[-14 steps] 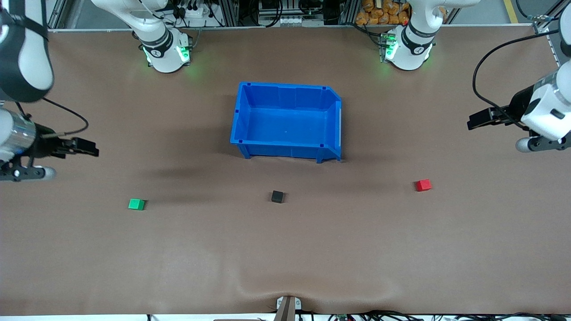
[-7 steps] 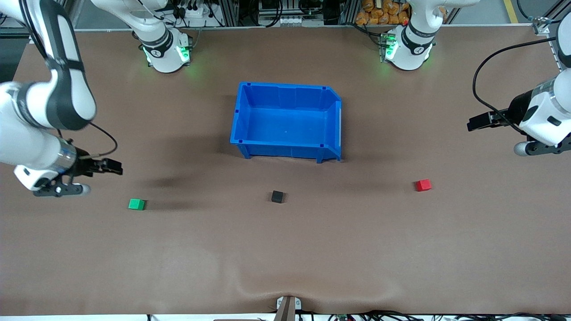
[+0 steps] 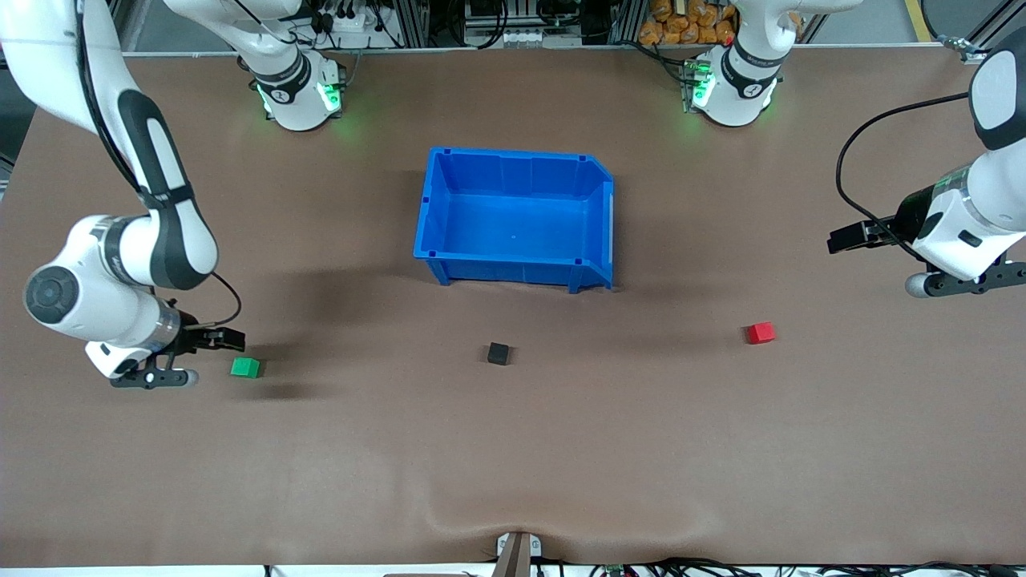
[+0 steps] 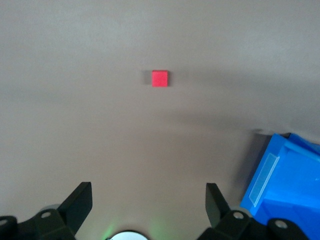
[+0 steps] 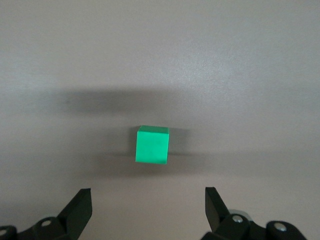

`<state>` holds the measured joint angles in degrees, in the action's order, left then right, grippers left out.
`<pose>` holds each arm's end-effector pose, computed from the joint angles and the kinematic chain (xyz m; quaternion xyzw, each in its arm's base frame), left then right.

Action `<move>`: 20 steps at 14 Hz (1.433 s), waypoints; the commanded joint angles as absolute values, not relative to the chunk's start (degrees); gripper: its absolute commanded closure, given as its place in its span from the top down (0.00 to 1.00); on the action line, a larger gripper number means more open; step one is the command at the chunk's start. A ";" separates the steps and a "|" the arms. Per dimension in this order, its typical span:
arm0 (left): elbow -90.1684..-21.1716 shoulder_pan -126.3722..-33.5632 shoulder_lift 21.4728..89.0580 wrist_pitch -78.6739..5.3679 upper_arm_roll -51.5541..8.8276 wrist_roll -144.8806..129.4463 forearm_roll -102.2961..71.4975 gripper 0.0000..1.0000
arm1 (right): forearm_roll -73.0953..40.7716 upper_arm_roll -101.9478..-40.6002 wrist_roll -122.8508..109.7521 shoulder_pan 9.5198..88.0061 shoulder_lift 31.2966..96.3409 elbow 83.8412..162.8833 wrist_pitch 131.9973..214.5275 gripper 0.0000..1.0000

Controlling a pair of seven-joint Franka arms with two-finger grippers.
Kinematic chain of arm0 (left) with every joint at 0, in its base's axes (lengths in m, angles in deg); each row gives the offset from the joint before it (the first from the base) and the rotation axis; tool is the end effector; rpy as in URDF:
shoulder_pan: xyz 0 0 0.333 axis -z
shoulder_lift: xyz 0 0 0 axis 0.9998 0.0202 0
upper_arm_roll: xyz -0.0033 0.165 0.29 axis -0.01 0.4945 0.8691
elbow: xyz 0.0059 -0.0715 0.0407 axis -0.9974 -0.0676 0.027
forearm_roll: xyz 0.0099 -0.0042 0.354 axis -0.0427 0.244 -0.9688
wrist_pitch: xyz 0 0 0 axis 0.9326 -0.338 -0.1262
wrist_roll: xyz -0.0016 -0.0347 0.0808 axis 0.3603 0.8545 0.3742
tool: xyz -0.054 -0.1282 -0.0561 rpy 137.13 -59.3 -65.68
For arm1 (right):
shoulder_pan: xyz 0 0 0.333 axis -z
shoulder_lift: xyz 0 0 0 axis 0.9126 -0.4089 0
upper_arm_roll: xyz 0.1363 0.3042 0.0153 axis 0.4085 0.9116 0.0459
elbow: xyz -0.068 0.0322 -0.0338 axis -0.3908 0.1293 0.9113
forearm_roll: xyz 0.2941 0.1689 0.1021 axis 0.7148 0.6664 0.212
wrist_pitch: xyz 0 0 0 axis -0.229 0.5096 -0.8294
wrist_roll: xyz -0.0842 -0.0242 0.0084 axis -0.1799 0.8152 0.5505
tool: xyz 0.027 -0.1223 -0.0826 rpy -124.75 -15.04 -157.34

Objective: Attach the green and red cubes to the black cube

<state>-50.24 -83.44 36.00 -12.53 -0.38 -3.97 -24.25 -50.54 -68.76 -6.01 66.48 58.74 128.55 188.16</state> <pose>0.5391 -0.0264 0.5137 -0.9956 -0.0658 0.0664 0.0088 0.6228 -0.0340 0.2611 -0.9998 -0.0058 0.0194 0.0061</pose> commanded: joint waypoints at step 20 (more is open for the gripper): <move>-70.57 -84.80 42.91 -44.55 -1.28 -4.06 -27.38 1.00 | -50.81 -68.37 -10.79 66.12 48.87 124.01 192.82 0.76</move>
<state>-69.82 -84.46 42.01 -42.12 -1.21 -4.10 -26.17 -50.61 -68.59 -10.41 66.04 49.10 124.28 193.09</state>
